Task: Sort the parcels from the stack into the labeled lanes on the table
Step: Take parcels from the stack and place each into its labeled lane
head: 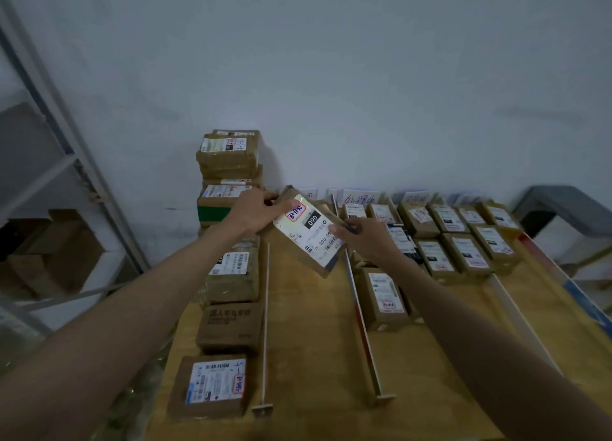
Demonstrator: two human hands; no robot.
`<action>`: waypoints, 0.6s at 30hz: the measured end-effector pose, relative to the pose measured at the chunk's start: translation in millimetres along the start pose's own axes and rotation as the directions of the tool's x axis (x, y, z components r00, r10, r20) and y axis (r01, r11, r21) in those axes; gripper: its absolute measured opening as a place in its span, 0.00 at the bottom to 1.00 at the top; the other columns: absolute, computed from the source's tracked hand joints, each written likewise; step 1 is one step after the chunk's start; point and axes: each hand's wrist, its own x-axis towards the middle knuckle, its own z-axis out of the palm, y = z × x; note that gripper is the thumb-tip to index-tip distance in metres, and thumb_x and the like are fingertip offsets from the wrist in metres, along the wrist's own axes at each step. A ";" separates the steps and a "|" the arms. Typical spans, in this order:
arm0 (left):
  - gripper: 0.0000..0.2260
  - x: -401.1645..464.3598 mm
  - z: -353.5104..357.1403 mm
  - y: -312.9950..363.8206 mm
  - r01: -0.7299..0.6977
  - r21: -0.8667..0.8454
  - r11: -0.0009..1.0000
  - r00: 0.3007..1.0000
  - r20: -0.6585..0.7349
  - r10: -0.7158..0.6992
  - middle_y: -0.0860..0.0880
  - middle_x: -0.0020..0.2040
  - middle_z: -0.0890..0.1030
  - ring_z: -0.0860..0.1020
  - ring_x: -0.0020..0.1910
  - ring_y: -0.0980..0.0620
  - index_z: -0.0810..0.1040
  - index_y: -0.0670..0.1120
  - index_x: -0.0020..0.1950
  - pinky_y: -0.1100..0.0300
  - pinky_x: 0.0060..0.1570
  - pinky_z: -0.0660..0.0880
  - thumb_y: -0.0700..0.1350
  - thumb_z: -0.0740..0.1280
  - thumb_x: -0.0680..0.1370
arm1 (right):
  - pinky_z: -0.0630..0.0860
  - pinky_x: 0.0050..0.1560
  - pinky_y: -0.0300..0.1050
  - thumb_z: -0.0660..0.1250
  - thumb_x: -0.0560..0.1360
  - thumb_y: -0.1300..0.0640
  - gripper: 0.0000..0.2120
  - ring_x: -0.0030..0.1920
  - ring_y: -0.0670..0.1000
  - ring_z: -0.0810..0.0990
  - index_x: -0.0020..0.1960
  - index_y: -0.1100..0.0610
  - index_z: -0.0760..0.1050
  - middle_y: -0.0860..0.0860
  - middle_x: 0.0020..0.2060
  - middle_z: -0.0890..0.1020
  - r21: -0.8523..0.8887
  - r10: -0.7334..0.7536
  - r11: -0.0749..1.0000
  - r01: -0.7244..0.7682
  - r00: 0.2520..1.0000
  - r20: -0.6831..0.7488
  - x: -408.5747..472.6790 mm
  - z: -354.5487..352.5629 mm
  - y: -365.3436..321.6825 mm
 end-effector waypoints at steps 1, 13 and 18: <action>0.30 -0.7 1.5 0.6 0.010 -0.001 1.000 1.000 0.017 -0.010 0.52 0.49 0.85 0.82 0.45 0.56 0.80 0.47 0.64 0.66 0.39 0.76 0.68 0.66 0.72 | 0.66 0.34 0.34 0.64 0.78 0.38 0.23 0.36 0.45 0.78 0.50 0.58 0.82 0.46 0.37 0.80 -0.024 -0.010 1.000 0.010 1.000 0.004 -1.9 -1.4 1.7; 0.26 -25.3 31.3 -0.8 -0.009 0.136 0.991 0.985 0.173 -0.014 0.50 0.46 0.83 0.81 0.45 0.51 0.82 0.49 0.54 0.60 0.45 0.75 0.66 0.54 0.79 | 0.71 0.32 0.34 0.64 0.81 0.47 0.17 0.35 0.43 0.80 0.52 0.60 0.83 0.51 0.44 0.86 -0.012 0.050 0.999 -0.049 0.993 0.106 -43.5 14.0 17.5; 0.24 -40.4 52.9 -2.8 -0.070 0.198 0.978 0.987 0.154 0.040 0.46 0.46 0.82 0.78 0.43 0.49 0.82 0.46 0.48 0.59 0.42 0.74 0.60 0.52 0.83 | 0.67 0.30 0.34 0.63 0.81 0.45 0.19 0.31 0.45 0.77 0.39 0.58 0.79 0.49 0.34 0.82 0.045 0.179 0.982 -0.183 0.981 0.068 -67.9 20.0 37.4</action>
